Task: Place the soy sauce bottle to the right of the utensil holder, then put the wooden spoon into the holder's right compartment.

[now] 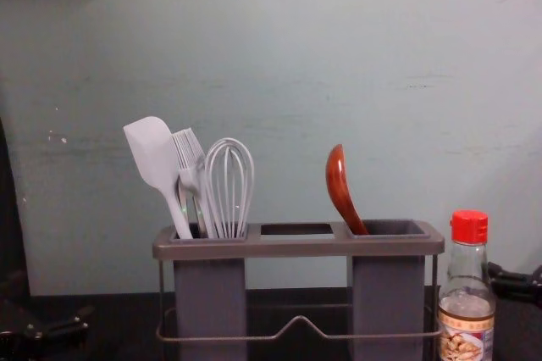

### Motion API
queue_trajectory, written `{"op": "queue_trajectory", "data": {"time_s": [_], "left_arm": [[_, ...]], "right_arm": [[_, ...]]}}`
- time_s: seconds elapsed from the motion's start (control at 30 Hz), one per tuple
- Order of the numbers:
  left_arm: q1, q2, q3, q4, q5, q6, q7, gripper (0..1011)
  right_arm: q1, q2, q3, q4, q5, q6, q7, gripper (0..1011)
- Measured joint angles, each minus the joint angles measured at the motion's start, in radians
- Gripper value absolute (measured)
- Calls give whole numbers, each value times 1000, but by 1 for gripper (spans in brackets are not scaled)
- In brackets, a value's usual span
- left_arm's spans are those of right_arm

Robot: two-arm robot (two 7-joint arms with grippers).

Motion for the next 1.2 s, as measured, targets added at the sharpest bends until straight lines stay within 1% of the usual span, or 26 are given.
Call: {"op": "queue_trajectory", "data": {"time_s": [0.13,0.3,1.2], "left_arm": [[0,0,0,0,0,0,0,1005],[0,0,0,0,0,0,0,1005],[0,0,0,0,0,0,0,1005]], "right_arm": [[27,1,-9,22,-1,5,13,1002],[38,6,-14,29,0,7,20,1002],[38,8,-14,27,1,9,20,1002]]}}
